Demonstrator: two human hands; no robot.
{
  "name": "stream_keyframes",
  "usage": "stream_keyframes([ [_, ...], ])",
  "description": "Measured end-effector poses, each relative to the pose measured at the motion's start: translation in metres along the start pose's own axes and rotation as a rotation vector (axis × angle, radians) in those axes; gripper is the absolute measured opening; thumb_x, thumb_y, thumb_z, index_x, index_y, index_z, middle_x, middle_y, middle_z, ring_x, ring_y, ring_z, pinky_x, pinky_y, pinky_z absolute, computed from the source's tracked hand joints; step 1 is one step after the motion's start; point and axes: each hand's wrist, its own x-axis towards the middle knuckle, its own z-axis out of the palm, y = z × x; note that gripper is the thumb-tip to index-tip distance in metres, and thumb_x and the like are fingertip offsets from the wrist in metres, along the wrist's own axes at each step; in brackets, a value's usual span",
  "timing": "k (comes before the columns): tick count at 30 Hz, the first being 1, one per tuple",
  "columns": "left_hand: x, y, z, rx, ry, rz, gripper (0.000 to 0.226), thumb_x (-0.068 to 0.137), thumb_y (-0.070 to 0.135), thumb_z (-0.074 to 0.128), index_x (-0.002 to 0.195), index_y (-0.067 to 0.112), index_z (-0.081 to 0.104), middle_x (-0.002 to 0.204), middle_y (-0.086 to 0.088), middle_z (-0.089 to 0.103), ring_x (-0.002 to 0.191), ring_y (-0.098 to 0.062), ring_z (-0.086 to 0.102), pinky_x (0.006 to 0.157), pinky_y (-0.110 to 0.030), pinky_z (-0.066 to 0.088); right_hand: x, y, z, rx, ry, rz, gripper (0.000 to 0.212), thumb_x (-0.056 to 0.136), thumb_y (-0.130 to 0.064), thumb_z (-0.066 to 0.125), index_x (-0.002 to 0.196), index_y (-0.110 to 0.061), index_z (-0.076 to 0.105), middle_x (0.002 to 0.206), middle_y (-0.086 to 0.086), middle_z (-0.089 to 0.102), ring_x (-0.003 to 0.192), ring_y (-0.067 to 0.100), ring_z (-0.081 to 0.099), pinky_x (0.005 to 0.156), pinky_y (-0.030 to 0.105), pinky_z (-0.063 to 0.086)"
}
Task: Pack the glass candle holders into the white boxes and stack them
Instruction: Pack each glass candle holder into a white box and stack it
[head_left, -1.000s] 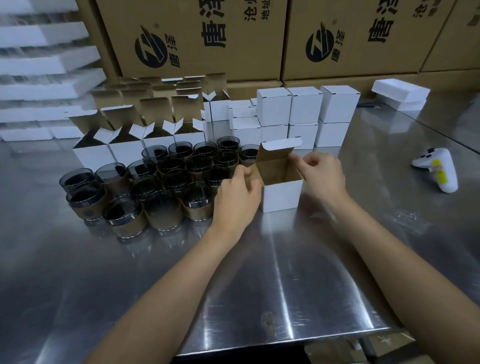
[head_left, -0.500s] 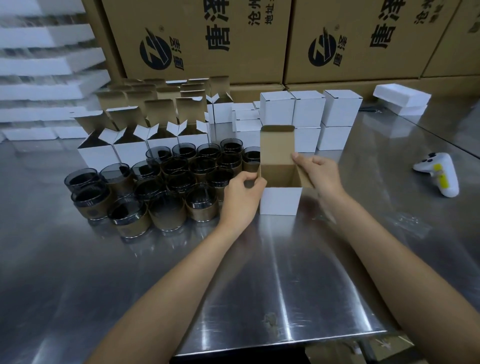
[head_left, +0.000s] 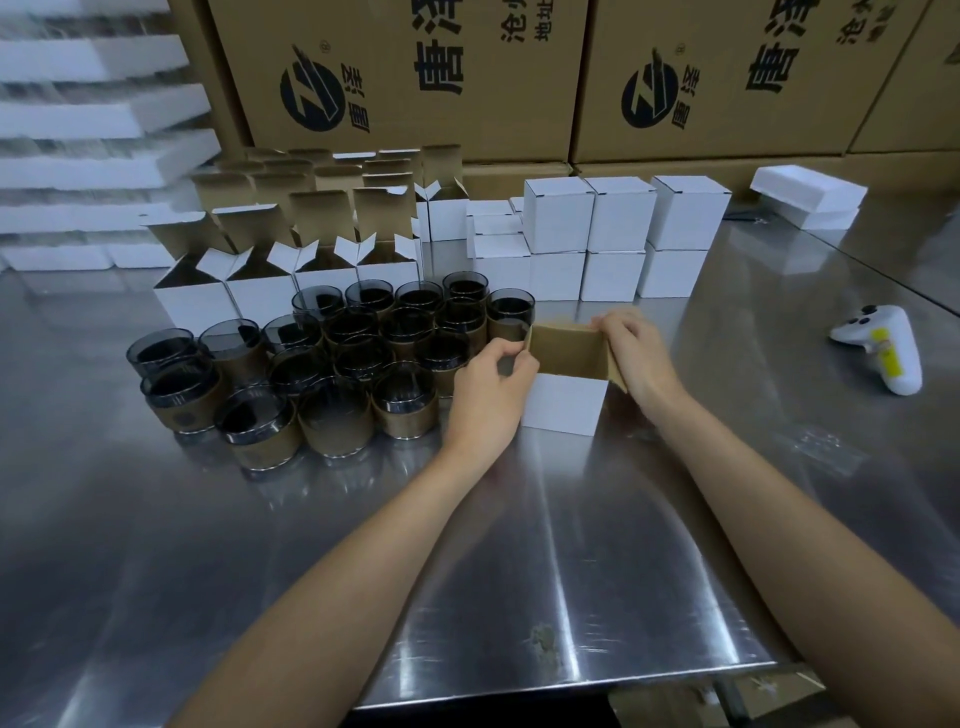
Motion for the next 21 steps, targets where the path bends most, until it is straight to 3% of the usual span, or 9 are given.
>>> stream_keyframes([
  [3,0.001,-0.001,-0.003,0.037,0.0,0.004,0.018,0.09,0.029,0.054,0.101,0.026,0.068,0.085,0.005,0.069,0.074,-0.01,0.059,0.061,-0.011,0.04,0.007,0.006,-0.002,0.095,-0.007,0.14,0.031,0.095,-0.03,0.048,0.072,-0.018,0.064,0.064,-0.009,0.064,0.066,0.012,0.056,0.066,0.025,0.042],
  [8,0.0,-0.001,-0.004,0.117,0.024,0.017,0.04,0.08,0.045,0.047,0.108,0.028,0.07,0.079,0.005,0.07,0.081,-0.017,0.065,0.079,-0.034,0.051,0.025,0.006,-0.001,0.234,-0.03,0.131,0.038,0.093,-0.024,0.055,0.06,-0.017,0.071,0.069,-0.004,0.073,0.064,0.007,0.065,0.066,0.016,0.05],
  [11,-0.001,-0.001,-0.005,0.169,0.034,0.028,0.038,0.081,0.047,0.046,0.107,0.032,0.069,0.065,0.005,0.066,0.07,-0.018,0.062,0.07,-0.035,0.05,0.043,0.002,0.001,0.413,-0.016,0.146,0.02,0.095,-0.024,0.06,0.078,-0.017,0.069,0.072,-0.005,0.072,0.072,0.005,0.068,0.071,0.016,0.049],
  [14,-0.001,-0.002,-0.006,0.239,0.049,0.042,0.035,0.084,0.048,0.048,0.108,0.032,0.068,0.055,0.006,0.058,0.06,-0.019,0.056,0.062,-0.032,0.046,0.053,0.003,0.005,0.454,-0.042,0.084,0.01,0.095,-0.025,0.062,0.102,-0.02,0.068,0.094,-0.004,0.07,0.083,0.005,0.067,0.068,0.017,0.05],
  [18,-0.002,0.005,-0.01,0.328,0.073,0.044,0.036,0.085,0.042,0.052,0.113,0.028,0.069,0.047,0.007,0.045,0.064,-0.025,0.057,0.07,-0.036,0.054,0.057,-0.002,0.016,0.22,-0.177,-0.017,0.021,0.103,-0.026,0.047,0.109,-0.016,0.065,0.099,-0.007,0.068,0.083,-0.001,0.063,0.071,0.012,0.047],
  [21,-0.008,0.011,-0.011,0.38,0.087,0.074,0.037,0.081,0.04,0.048,0.11,0.031,0.069,0.05,0.004,0.046,0.071,-0.03,0.059,0.074,-0.041,0.054,0.06,-0.005,0.019,0.257,-0.213,0.031,0.039,0.107,-0.033,0.028,0.098,-0.018,0.063,0.09,-0.009,0.066,0.076,-0.004,0.064,0.065,0.009,0.048],
])
